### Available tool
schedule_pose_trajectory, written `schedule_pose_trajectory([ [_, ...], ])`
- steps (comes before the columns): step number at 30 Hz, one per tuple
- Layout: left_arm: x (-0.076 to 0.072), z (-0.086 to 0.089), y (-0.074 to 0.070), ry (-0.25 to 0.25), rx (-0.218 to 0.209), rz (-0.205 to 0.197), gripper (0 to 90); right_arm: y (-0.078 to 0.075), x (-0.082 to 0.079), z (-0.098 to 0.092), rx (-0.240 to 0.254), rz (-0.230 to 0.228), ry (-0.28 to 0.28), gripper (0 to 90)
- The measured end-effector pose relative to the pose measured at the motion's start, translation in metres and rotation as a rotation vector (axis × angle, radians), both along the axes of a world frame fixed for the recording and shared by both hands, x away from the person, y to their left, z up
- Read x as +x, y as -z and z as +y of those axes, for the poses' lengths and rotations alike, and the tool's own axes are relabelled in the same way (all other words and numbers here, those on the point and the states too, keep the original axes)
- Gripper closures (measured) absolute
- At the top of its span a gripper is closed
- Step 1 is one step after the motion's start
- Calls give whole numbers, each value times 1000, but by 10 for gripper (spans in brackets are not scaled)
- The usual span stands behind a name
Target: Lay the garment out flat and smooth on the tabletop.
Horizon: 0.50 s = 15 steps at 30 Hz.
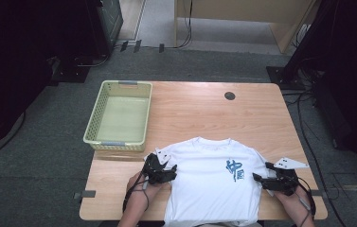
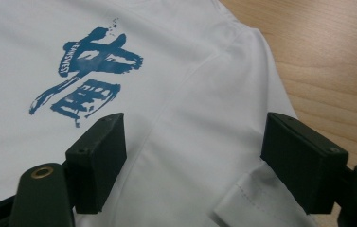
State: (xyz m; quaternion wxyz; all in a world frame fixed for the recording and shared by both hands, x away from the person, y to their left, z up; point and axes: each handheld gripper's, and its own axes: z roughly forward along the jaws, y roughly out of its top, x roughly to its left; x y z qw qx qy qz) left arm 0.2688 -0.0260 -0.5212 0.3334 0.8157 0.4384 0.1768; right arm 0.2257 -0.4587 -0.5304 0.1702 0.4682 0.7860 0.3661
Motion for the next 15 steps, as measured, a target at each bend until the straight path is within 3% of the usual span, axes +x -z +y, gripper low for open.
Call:
schedule_pose_trajectory([
  [6,3,-5,0,-5,-4,-1,352,1,5,-3,-28,-12,17,254],
  [15,12,-14,0,4,-4,1,351,2,21,-9,-19,-27,37,259],
])
